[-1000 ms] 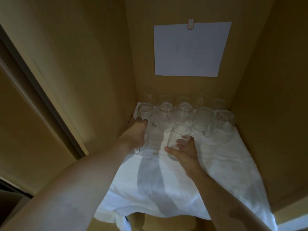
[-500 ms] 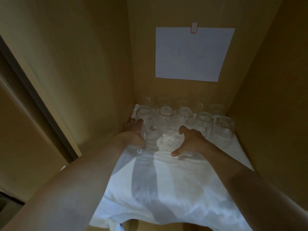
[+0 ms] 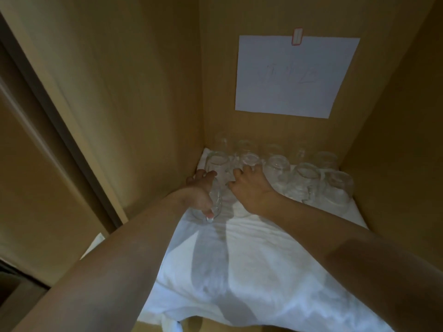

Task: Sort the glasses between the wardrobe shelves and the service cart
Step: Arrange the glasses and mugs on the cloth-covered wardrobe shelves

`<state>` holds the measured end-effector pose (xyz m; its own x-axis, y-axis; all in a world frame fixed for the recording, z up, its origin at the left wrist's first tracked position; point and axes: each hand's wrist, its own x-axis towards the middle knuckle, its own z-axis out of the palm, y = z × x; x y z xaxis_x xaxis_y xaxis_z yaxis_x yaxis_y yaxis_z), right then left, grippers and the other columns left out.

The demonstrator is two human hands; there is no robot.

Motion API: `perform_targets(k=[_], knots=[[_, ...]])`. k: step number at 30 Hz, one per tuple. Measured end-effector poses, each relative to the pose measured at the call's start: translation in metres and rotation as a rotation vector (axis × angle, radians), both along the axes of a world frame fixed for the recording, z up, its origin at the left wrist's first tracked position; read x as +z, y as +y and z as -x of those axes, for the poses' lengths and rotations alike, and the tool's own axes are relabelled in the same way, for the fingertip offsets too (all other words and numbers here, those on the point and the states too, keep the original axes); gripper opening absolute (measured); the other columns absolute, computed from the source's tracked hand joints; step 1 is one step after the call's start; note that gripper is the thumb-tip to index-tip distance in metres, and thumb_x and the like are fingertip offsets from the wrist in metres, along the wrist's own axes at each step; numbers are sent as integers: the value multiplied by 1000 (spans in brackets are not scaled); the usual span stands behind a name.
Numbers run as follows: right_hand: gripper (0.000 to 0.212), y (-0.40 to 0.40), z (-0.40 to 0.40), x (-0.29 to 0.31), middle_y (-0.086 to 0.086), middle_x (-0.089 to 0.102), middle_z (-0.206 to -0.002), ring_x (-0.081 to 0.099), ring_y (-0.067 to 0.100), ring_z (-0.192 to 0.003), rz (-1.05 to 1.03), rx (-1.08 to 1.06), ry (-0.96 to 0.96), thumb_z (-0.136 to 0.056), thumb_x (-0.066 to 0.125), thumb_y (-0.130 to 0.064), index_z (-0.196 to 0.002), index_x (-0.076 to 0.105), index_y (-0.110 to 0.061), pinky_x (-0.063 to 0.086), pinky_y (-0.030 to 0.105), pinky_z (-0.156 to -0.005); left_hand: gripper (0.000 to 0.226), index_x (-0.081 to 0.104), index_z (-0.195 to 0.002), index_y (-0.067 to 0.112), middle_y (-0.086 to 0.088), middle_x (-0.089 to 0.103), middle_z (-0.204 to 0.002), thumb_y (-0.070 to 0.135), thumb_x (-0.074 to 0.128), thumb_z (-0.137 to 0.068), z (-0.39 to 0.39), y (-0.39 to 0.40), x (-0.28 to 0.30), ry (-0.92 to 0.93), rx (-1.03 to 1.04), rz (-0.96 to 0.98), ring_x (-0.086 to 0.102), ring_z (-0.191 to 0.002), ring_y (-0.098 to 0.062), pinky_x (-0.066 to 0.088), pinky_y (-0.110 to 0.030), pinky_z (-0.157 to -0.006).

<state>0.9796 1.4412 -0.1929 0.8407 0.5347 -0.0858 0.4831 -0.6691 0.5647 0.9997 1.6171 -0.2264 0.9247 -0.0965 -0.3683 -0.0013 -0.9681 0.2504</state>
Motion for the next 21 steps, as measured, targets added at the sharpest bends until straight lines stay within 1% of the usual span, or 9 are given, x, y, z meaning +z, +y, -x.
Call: perform_targets(k=[3, 5, 7, 9, 12, 15, 18, 19, 21], knots=[[35, 5, -4, -2, 15, 50, -126, 49, 35, -115, 53, 89, -30, -88, 59, -14, -123, 64, -16, 41, 49, -99, 137, 3, -158, 35, 4, 8, -159, 23, 96, -58, 3, -3, 0, -32, 34, 45, 19, -145, -33, 38, -47, -113], [35, 6, -6, -6, 17, 52, -122, 49, 35, -114, 34, 113, -39, -87, 57, -10, -121, 64, -11, 40, 46, -98, 136, 4, -158, 34, 3, 9, -159, 23, 96, -58, 3, -4, 0, -47, 46, 61, 20, -145, -33, 38, -48, -113], [43, 5, -8, -10, 19, 52, -124, 48, 36, -116, -12, 121, -44, -85, 58, -7, -127, 55, -5, 39, 46, -100, 136, 4, -158, 33, 3, 8, -159, 23, 96, -59, 2, -5, -1, -48, 51, 78, 18, -146, -33, 37, -47, -114], [50, 2, -12, -12, 20, 50, -127, 47, 38, -119, -84, 142, -40, -81, 59, -4, -131, 48, -3, 38, 46, -102, 134, 4, -158, 32, 2, 7, -160, 24, 95, -60, 0, -6, -1, -48, 63, 97, 16, -146, -33, 35, -45, -115], [56, -5, -16, -13, 20, 48, -125, 46, 36, -118, -223, 147, -5, -75, 59, 3, -130, 48, -5, 37, 39, -99, 132, 6, -157, 32, 1, 8, -158, 28, 95, -61, -2, -11, -5, -76, 107, 125, 16, -146, -33, 33, -44, -115], [56, -10, -15, -17, 18, 48, -122, 45, 34, -116, -277, 151, 5, -73, 57, 4, -128, 49, -6, 36, 37, -98, 136, 1, -159, 32, 3, 4, -158, 33, 95, -60, -3, -16, -11, -117, 157, 148, 12, -147, -33, 28, -42, -116], [62, -13, -15, -17, 18, 47, -124, 44, 33, -117, -321, 146, 39, -72, 62, 2, -132, 48, -7, 37, 37, -97, 139, -3, -160, 31, 3, 1, -159, 36, 94, -60, -4, -16, -13, -123, 169, 148, 11, -148, -33, 27, -41, -117], [68, -14, -14, -15, 18, 46, -127, 42, 33, -119, -341, 139, 62, -72, 67, -1, -136, 46, -9, 37, 38, -98, 140, -3, -160, 31, 4, 1, -159, 37, 94, -59, -4, -16, -14, -124, 174, 146, 12, -147, -34, 27, -42, -118], [84, -17, -12, -11, 16, 42, -135, 38, 34, -127, -383, 115, 99, -70, 78, -12, -145, 40, -15, 34, 44, -106, 141, -2, -160, 32, 5, -1, -160, 41, 94, -57, -1, -15, -16, -146, 188, 168, 12, -148, -34, 27, -42, -118]])
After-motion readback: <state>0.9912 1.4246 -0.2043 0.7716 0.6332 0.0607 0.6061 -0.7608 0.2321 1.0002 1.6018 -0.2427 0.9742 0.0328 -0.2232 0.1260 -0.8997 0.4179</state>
